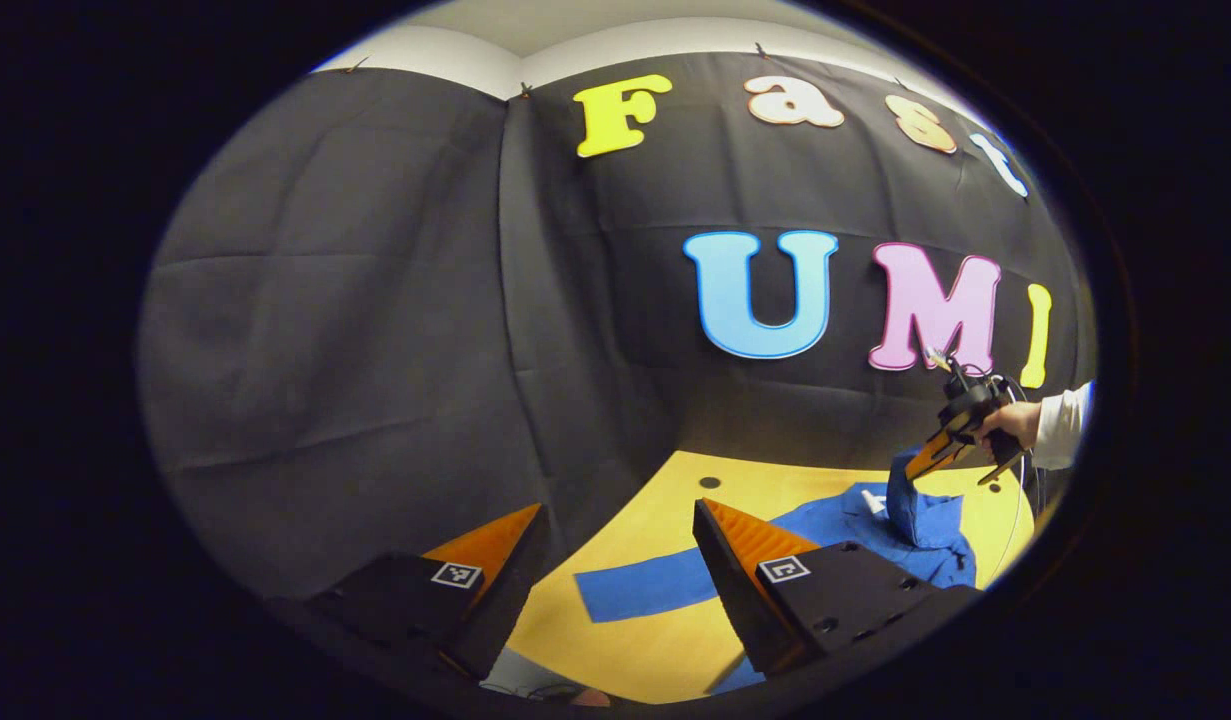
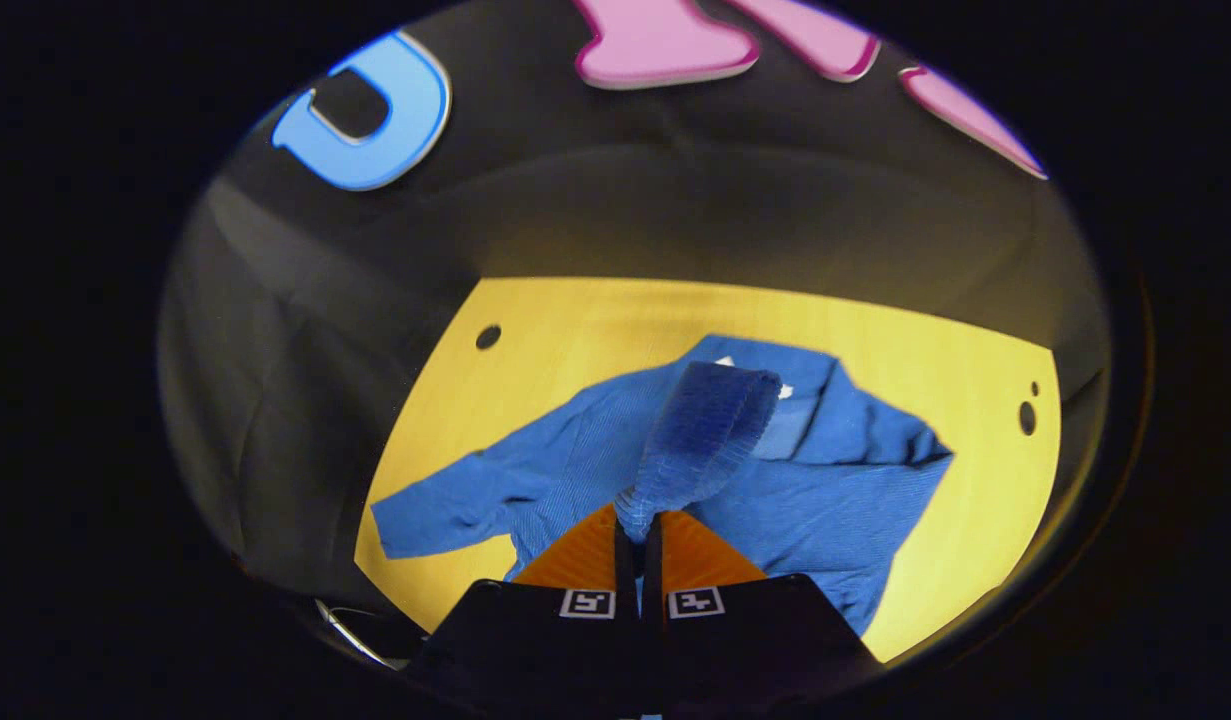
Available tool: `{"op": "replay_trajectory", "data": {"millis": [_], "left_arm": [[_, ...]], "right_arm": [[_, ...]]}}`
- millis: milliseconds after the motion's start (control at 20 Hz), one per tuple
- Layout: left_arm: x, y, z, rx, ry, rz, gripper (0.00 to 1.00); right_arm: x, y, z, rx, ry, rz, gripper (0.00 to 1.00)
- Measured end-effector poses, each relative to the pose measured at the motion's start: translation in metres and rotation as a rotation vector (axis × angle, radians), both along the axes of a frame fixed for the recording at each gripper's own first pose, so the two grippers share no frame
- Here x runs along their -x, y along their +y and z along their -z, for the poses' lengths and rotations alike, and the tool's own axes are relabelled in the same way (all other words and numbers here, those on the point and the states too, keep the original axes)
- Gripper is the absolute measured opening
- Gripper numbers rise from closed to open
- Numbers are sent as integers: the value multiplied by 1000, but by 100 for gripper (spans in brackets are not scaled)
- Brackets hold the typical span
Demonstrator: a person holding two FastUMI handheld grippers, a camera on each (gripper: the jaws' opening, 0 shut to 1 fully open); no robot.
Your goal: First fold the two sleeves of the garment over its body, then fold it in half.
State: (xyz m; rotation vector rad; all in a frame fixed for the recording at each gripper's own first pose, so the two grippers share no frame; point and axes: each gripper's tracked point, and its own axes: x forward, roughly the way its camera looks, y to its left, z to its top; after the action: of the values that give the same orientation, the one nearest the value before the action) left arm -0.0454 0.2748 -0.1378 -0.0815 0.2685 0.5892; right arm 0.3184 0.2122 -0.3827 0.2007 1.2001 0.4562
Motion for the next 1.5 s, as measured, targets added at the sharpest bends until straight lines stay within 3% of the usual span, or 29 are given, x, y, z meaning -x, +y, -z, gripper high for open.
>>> {"op": "replay_trajectory", "data": {"millis": [200, 400, 600, 650, 700, 750, 800, 850, 900, 950, 1000, 1300, 1500], "left_arm": [[19, 0, 29, 86, -40, -45, 82], [37, -2, 66, 189, 73, -116, 84], [62, 0, 64, 177, 79, -154, 85], [62, 0, 67, 170, 78, -155, 85], [63, -1, 73, 172, 83, -156, 85], [63, -2, 81, 182, 94, -159, 85], [62, -3, 88, 198, 103, -157, 85], [60, -7, 93, 212, 106, -151, 85], [55, -8, 97, 223, 107, -144, 85], [49, -9, 103, 238, 112, -132, 85], [42, -10, 109, 260, 121, -121, 85], [-14, 3, 178, 465, 247, -70, 85], [-59, 31, 228, 559, 355, -61, 83]], "right_arm": [[20, 43, 57, 24, 74, -49, 5], [38, 83, 85, -28, 144, -53, 5], [39, 117, 81, -151, 182, -13, 14], [40, 123, 72, -197, 202, -6, 19], [40, 129, 63, -235, 210, 4, 35], [37, 134, 54, -271, 211, 15, 62], [36, 140, 46, -304, 209, 23, 35], [34, 139, 38, -318, 206, 27, 63], [36, 135, 35, -320, 201, 21, 75], [37, 131, 30, -318, 192, 6, 57], [40, 123, 26, -303, 175, -16, 79], [69, 46, -34, -204, 0, -227, 83], [103, -24, -91, -166, -135, -281, 90]]}}
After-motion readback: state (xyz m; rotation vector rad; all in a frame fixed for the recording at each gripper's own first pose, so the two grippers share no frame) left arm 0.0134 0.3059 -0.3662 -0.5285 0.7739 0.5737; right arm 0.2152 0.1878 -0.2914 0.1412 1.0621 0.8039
